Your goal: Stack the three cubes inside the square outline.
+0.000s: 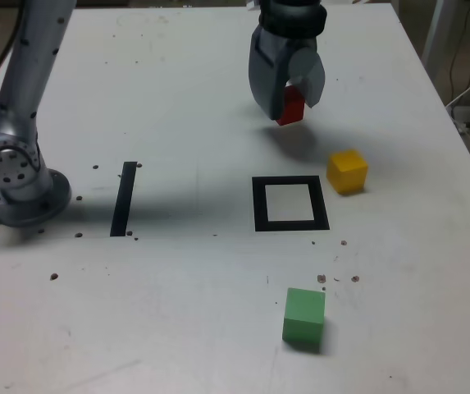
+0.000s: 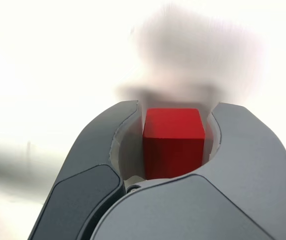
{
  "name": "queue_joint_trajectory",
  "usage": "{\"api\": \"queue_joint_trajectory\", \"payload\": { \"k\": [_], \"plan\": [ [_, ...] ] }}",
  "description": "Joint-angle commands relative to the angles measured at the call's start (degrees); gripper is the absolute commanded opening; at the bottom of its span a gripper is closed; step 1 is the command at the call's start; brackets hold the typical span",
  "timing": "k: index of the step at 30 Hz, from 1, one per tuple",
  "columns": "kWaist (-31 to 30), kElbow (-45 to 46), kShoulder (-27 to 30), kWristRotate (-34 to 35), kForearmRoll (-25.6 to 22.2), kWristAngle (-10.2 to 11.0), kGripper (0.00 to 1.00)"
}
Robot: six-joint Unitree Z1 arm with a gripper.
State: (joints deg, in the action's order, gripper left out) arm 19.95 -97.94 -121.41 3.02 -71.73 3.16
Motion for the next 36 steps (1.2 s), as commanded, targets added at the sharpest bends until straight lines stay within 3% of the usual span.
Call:
{"api": "queue_joint_trajectory", "payload": {
  "k": [1,17,26,36],
  "plan": [
    [-1.5,0.8,1.3,-0.6,-0.4,0.3,0.19],
    [-16.0,10.5,8.3,2.0,-0.7,1.3,0.19],
    [-22.7,13.1,8.3,4.2,2.5,0.5,0.19],
    [-24.5,13.3,6.1,4.5,5.5,-0.3,0.2]
  ]
}}
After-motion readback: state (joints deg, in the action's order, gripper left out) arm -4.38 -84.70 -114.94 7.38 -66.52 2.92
